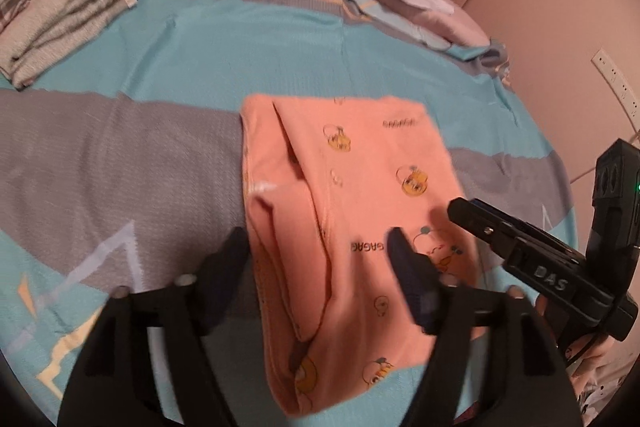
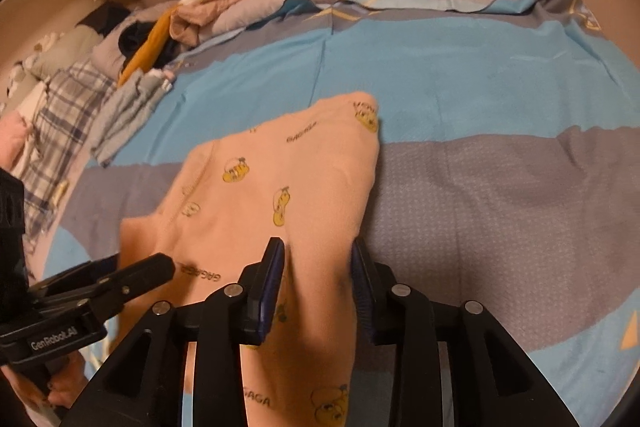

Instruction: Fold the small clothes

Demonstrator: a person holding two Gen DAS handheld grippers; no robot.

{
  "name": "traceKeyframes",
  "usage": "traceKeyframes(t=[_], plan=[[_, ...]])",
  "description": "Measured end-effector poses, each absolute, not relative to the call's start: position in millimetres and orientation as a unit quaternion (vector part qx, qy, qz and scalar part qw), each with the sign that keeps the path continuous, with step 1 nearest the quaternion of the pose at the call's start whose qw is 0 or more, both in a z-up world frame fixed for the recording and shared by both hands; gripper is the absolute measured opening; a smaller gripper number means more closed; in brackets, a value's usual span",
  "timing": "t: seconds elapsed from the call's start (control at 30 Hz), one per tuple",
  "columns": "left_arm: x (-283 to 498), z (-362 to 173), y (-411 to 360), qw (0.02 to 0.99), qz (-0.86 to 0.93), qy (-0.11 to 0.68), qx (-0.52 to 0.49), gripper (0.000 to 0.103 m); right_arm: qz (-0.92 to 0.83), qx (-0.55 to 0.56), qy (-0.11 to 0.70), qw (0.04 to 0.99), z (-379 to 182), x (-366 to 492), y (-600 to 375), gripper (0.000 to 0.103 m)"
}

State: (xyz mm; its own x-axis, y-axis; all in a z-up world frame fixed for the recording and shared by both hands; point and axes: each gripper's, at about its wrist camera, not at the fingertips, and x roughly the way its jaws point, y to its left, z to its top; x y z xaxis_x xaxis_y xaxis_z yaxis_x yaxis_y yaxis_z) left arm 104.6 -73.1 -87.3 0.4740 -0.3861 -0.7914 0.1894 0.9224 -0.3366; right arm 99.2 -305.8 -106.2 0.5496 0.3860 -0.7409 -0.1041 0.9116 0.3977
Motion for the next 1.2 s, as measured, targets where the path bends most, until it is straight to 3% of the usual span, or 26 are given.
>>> traceKeyframes(t=[0.03,0.1,0.17,0.33,1.2], plan=[[102,-81,-71,0.857,-0.166,0.477,-0.100,0.082,0.142,0.161,0.442,0.871,-100,95,-310,0.054],[98,-71,-68,0.863,-0.160,0.471,-0.094,0.095,0.141,0.166,0.424,0.879,-90,89,-314,0.067],[93,-61,-65,0.870,-0.157,0.459,-0.092,0.101,0.135,0.162,0.405,0.890,-77,82,-318,0.074],[80,-36,-58,0.892,-0.141,0.423,-0.076,0.103,0.123,0.145,0.375,0.907,-59,71,-318,0.094],[58,-27,-58,0.900,-0.132,0.411,-0.061,0.103,0.079,0.106,0.361,0.923,-49,54,-307,0.096]])
